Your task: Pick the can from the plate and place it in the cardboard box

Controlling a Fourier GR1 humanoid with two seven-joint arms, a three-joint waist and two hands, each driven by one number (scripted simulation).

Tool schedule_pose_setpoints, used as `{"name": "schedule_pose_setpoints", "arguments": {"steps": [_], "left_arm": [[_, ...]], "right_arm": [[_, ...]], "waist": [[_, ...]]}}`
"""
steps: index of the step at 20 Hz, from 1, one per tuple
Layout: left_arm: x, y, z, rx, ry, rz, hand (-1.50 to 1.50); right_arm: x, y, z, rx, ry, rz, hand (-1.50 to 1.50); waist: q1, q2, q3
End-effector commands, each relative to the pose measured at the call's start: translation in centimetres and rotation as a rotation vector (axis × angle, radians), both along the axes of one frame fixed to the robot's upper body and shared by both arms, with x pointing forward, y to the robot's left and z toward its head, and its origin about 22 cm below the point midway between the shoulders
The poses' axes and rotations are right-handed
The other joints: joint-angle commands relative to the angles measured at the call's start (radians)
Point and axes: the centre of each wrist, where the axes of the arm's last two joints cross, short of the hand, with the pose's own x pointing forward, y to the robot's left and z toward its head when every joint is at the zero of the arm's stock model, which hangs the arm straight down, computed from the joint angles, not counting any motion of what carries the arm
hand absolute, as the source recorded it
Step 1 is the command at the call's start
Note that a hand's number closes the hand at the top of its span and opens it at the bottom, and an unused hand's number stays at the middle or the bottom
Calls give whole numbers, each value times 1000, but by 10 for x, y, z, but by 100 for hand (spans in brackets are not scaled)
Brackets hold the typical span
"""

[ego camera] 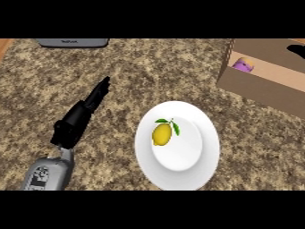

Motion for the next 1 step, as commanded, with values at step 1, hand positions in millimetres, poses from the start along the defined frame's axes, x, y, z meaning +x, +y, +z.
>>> {"name": "schedule_pose_setpoints", "arguments": {"steps": [1], "left_arm": [[-15, 18, -4, -2, 8, 19, 0]], "right_arm": [[-23, -38, 3, 135, -157, -28, -150]], "waist": [[-7, -8, -1]]}}
